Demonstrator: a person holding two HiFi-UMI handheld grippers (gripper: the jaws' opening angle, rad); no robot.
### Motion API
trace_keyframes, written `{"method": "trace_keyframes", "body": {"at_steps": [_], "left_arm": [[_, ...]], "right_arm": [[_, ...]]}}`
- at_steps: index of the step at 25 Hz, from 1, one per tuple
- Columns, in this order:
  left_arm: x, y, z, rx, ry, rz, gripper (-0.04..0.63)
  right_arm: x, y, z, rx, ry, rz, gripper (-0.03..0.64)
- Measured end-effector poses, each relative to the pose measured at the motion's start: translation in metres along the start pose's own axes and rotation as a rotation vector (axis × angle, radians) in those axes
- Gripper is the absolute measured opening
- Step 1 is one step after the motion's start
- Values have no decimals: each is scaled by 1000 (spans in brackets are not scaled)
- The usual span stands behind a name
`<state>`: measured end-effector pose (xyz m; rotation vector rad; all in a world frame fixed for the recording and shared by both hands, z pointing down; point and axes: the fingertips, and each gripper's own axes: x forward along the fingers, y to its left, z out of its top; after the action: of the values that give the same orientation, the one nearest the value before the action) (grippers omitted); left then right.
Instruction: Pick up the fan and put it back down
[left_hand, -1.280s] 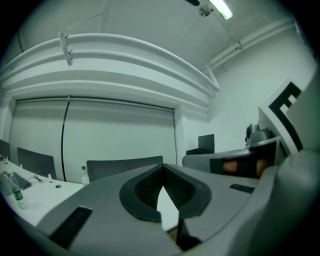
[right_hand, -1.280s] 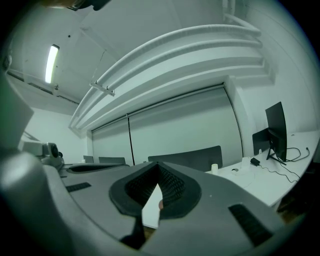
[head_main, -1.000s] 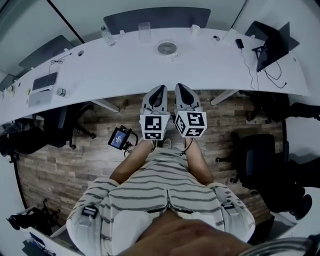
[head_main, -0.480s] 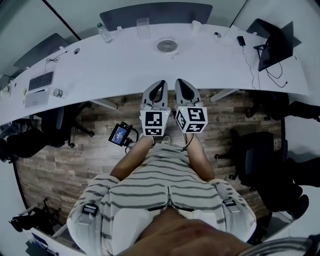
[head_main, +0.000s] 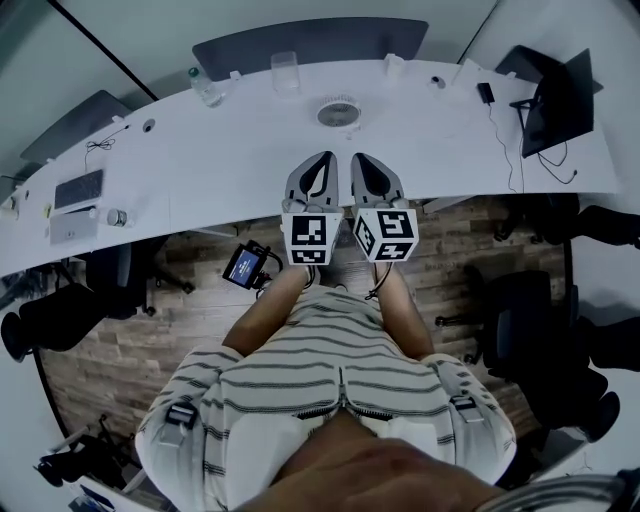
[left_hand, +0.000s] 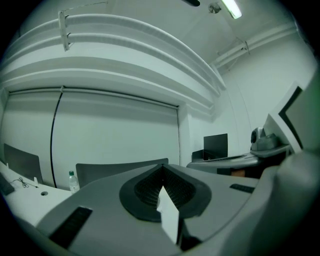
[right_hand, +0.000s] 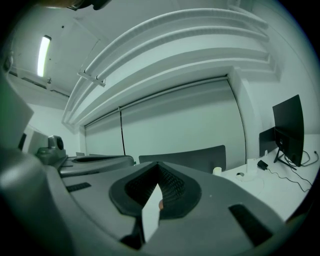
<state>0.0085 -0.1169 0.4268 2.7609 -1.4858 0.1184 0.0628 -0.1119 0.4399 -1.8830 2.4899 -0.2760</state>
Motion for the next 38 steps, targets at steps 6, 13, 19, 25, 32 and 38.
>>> {"method": "trace_keyframes", "body": {"at_steps": [6,13,19,25,32,38], "left_arm": [[46,34,3,-14,4,-51,8],[83,64,10,-27,-9,-111,8],[104,71,16,-43,-14,-146,8],[114,65,7,-43,11,-136,8],[124,65,11,-38,7,-94,8],[132,64,5,-36,18,-69,8]], "right_arm": [[51,-15,7,11,6,-62,11],[93,-21,15,6,11,-111,11],[108,-32,24,7,8,-140,11],[114,-50,18,1,28,-143,11],[132,-68,18,2,43,-109,11],[142,-83,5,10,85,-76,11]]}}
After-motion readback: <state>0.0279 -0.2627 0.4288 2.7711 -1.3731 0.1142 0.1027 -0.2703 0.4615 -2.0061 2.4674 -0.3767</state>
